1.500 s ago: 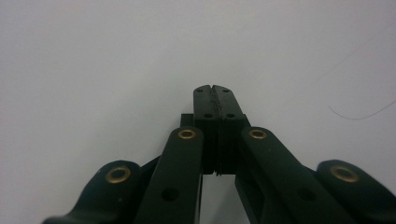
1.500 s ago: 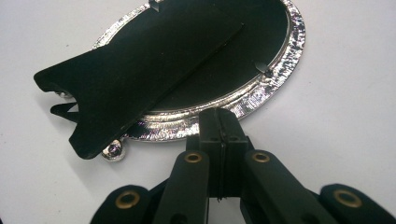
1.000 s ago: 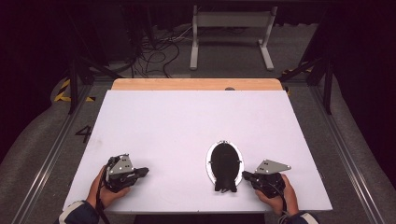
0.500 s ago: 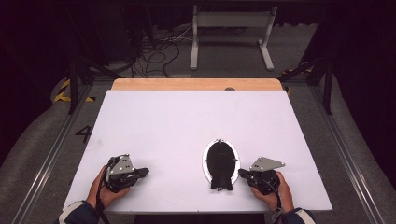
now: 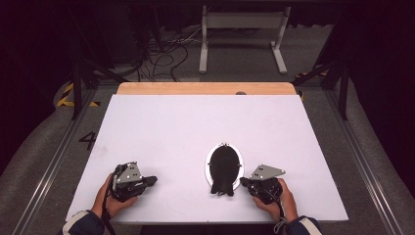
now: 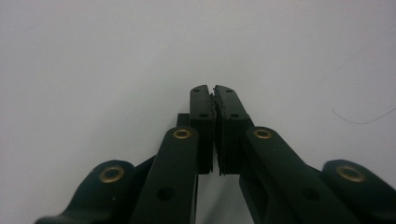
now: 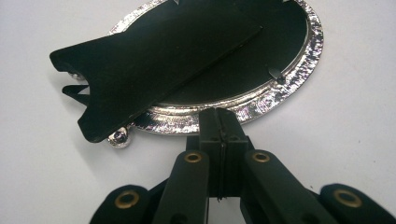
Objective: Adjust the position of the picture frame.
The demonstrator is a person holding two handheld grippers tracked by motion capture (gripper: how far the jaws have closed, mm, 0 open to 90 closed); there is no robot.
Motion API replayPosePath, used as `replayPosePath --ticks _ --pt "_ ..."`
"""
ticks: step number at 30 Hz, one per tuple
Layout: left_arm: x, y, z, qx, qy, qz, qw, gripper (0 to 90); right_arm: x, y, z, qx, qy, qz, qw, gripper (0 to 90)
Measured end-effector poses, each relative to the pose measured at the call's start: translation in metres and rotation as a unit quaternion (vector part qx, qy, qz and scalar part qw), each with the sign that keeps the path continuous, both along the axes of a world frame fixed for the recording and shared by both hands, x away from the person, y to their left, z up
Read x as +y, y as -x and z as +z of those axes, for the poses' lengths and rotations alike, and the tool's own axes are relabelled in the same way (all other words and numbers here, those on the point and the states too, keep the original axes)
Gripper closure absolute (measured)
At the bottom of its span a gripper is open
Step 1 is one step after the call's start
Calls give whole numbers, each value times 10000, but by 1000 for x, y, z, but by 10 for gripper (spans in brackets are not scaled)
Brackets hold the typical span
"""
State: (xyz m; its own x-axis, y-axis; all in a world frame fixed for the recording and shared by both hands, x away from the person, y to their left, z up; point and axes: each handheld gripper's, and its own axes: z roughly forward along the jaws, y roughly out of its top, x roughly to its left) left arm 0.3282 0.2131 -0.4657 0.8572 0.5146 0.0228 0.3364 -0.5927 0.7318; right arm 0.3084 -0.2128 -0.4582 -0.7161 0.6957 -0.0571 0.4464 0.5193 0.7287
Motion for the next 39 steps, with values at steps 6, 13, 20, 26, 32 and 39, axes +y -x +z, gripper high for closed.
replayPosePath --ticks 6,13,20,26,32,39 --pt "-6 -1 0 -50 -3 -12 10000 868 1 -9 0 -55 29 -99 9999 900" --pt "-7 -5 0 -34 36 68 10000 862 2 -22 0 -118 89 -226 9996 900" --pt "-8 -9 0 -26 82 94 9999 861 6 -39 0 -72 32 -353 9993 900" --pt "-10 -12 1 -38 82 78 9999 860 9 -41 0 -99 51 -378 9992 900" --pt "-12 -14 2 -49 81 78 9999 858 12 -39 -1 -78 0 -359 9993 900" --pt "-16 -12 2 -39 60 51 10000 854 20 -36 -1 -63 14 -233 9997 900"
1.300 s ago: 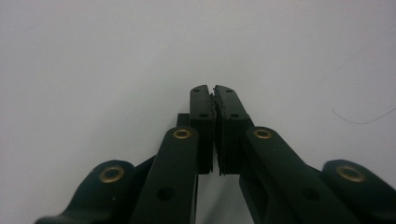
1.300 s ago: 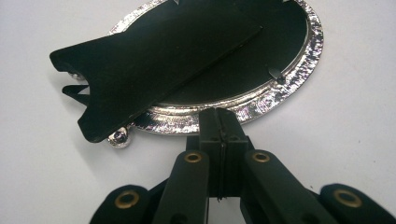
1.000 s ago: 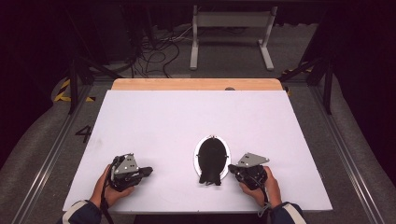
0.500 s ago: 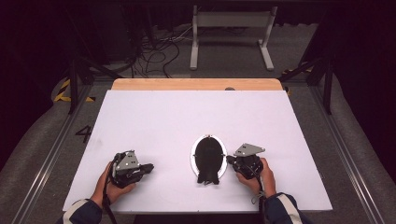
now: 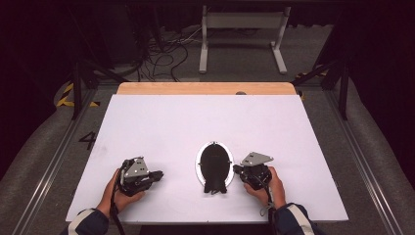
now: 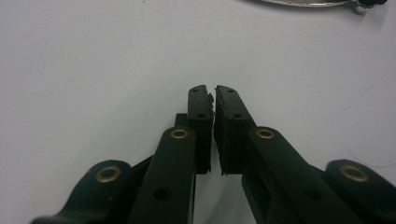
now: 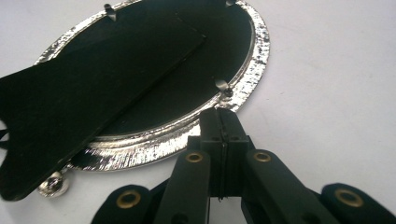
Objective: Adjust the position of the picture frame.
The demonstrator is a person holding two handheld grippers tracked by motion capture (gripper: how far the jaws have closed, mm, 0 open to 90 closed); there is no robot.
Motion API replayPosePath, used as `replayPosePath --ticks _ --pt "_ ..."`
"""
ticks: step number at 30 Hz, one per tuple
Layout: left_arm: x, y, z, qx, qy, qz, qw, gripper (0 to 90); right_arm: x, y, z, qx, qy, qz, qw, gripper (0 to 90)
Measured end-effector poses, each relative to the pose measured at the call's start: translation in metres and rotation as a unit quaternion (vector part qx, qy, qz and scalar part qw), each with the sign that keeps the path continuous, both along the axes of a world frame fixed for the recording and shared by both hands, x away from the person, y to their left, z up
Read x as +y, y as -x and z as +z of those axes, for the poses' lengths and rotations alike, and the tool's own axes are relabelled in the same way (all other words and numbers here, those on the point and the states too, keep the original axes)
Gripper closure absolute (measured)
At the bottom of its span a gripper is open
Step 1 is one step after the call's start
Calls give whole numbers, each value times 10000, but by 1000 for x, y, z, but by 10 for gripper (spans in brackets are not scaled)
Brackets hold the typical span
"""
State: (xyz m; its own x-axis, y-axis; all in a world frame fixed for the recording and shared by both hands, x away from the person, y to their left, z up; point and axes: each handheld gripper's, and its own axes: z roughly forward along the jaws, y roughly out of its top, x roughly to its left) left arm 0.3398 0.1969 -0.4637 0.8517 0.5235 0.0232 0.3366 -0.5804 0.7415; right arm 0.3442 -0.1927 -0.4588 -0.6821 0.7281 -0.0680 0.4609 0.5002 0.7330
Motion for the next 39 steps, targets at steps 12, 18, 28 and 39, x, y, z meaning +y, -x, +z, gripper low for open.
replayPosePath --ticks 12,18,28,39 --pt "1 5 1 -7 0 -20 10000 853 9 29 0 294 -199 563 9978 900" --pt "0 5 1 4 7 -32 10000 854 18 39 0 362 -225 759 9962 900" --pt "-1 3 1 26 69 -22 10000 852 20 42 -1 373 -280 712 9964 900" --pt "-2 2 2 -28 65 -58 10000 816 13 38 3 280 -198 901 9953 785"
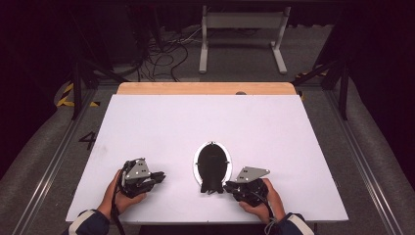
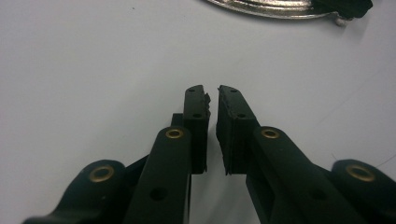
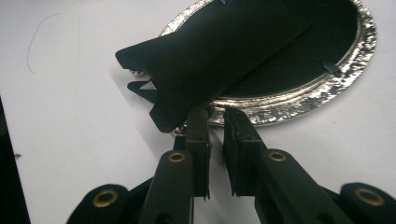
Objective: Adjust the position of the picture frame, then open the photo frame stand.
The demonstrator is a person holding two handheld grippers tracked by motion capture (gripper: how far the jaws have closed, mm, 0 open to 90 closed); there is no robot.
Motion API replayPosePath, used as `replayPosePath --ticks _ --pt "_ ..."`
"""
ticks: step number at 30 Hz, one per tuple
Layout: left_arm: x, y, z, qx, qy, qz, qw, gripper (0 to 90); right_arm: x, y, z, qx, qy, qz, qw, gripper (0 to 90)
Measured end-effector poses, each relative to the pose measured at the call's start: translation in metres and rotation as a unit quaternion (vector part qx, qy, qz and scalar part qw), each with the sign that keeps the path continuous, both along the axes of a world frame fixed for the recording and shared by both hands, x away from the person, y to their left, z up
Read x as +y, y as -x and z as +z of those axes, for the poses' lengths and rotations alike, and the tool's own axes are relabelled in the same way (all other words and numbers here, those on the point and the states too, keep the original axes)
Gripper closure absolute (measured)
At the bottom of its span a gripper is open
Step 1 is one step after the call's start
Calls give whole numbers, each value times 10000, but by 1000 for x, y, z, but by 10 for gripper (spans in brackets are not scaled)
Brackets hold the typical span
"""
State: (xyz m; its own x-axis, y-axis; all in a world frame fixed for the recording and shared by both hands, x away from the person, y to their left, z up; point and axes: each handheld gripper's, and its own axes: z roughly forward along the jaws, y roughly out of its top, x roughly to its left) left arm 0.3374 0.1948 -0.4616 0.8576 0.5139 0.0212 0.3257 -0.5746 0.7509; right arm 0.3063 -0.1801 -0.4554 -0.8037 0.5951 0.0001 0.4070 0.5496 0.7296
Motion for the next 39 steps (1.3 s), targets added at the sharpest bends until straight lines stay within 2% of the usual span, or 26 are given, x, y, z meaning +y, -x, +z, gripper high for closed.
replayPosePath --ticks 1,2,6,9,10,11,14,19,23,29,35,39 --pt "1 -1 -1 -21 -9 -18 10000 803 -2 0 1 -25 12 -23 10000 770" --pt "1 -1 -1 -55 -39 -8 10000 767 -8 -1 4 -63 -79 -48 9999 742" --pt "8 0 0 -135 69 7 9999 724 -14 -2 6 -128 -90 -82 9998 699" --pt "14 3 1 -180 112 111 9997 631 -19 -2 6 -46 -135 -90 9999 660" --pt "15 4 1 -205 106 245 9994 575 -19 -2 6 -26 -153 -88 9998 649" --pt "15 5 0 -233 66 363 9990 475 -20 -2 6 -11 -176 -80 9998 636" --pt "16 4 -1 -178 2 514 9985 339 -19 -2 6 10 -199 -39 9998 610" --pt "12 -1 -3 -26 60 506 9987 309 -20 -3 6 83 -251 -41 9996 591" --pt "3 -3 -1 9 99 434 9990 305 -18 -2 6 152 -268 -9 9995 568" --pt "-10 -5 1 64 158 357 9992 294 -13 1 7 290 -92 18 9995 574" --pt "-35 -11 1 -7 -18 90 10000 283 -10 6 10 424 -4 73 9991 602" --pt "-48 -18 0 42 -19 16 10000 274 -4 9 10 513 104 203 9984 638"
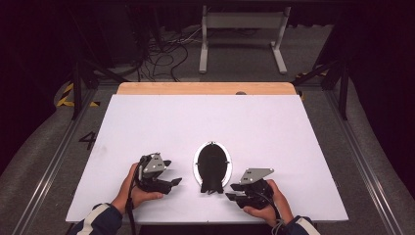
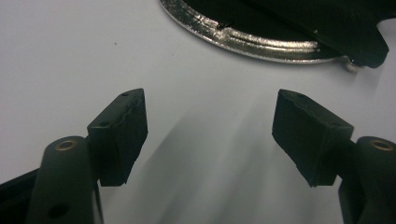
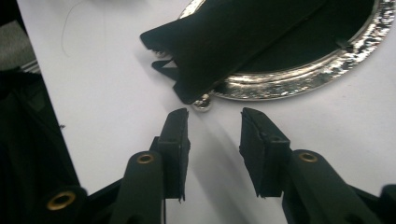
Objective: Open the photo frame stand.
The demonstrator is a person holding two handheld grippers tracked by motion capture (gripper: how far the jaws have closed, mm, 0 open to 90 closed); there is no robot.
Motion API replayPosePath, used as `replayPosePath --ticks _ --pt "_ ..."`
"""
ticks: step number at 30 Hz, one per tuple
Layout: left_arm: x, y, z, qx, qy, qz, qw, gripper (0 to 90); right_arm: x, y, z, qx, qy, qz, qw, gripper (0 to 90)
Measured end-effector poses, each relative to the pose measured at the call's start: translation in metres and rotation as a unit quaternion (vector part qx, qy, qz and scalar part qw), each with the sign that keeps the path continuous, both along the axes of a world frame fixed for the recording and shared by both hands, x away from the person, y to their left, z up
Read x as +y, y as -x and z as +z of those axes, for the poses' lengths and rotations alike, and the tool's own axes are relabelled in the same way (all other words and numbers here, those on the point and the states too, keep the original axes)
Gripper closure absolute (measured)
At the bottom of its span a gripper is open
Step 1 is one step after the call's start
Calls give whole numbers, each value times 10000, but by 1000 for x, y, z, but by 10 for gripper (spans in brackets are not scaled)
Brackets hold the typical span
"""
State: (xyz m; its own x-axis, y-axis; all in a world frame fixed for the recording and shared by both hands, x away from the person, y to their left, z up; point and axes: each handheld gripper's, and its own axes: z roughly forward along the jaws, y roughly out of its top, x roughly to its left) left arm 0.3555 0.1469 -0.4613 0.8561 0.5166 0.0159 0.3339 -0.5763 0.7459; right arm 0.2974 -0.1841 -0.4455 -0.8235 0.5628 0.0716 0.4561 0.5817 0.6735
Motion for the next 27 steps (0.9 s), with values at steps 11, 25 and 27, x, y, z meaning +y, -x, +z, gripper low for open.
replayPosePath --ticks 11,25,27 --pt "-34 -13 -4 59 -193 -180 9996 268 18 -4 -1 180 339 115 9992 681" --pt "-42 -19 -5 87 -255 -184 9995 252 26 -9 -1 171 321 19 9993 712" --pt "-42 -19 -5 96 -249 -174 9995 252 24 -10 -2 237 179 -10 9996 708"
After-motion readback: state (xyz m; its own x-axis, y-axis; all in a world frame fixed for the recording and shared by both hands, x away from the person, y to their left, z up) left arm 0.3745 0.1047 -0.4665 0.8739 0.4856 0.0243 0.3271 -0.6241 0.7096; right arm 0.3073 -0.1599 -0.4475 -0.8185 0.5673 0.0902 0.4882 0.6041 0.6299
